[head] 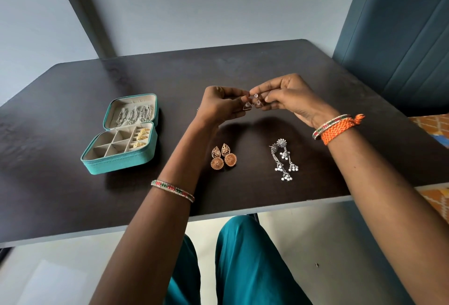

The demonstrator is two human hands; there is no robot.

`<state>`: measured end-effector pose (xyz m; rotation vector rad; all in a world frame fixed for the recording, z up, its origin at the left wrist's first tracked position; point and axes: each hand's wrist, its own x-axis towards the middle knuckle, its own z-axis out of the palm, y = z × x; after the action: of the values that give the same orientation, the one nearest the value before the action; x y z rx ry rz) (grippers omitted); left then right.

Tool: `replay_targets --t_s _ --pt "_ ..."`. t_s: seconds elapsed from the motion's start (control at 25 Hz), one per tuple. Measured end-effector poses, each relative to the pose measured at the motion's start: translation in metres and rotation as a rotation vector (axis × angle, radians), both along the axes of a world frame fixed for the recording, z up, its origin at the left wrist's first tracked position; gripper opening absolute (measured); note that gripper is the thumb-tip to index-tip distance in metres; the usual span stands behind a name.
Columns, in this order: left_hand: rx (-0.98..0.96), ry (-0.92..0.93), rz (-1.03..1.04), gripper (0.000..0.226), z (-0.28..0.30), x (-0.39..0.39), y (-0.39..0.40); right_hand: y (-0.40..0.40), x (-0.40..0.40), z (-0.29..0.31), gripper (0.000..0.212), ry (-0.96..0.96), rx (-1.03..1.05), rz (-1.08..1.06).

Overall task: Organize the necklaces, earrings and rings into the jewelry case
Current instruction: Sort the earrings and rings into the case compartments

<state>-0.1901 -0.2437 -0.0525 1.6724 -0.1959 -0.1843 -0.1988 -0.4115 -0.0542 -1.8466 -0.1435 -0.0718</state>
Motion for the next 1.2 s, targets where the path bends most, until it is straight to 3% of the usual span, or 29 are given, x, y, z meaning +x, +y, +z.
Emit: replay_targets --t_s 0.2,0.44,0.68,0.92,1.2 --pt "0.021 0.029 -0.009 0.023 0.002 -0.001 0.000 0.000 -0.001 0.000 0.044 0.009 -0.015 0.000" --pt "0.096 -0.058 -0.012 0.003 -0.004 -0.002 0.001 -0.001 0.000 -0.006 0.014 -0.030 -0.136 0.009" --pt "0.438 -0.256 0.071 0.011 -0.012 0.005 0.001 -0.005 0.003 -0.009 0.016 -0.037 -0.271 0.048" --pt "0.422 -0.205 0.109 0.013 -0.013 0.002 -0.001 -0.005 0.006 -0.012 0.021 -0.031 -0.342 0.031" --pt "0.560 -0.258 0.121 0.006 -0.016 0.001 -0.003 -0.006 0.003 -0.012 0.021 -0.084 -0.420 0.030"
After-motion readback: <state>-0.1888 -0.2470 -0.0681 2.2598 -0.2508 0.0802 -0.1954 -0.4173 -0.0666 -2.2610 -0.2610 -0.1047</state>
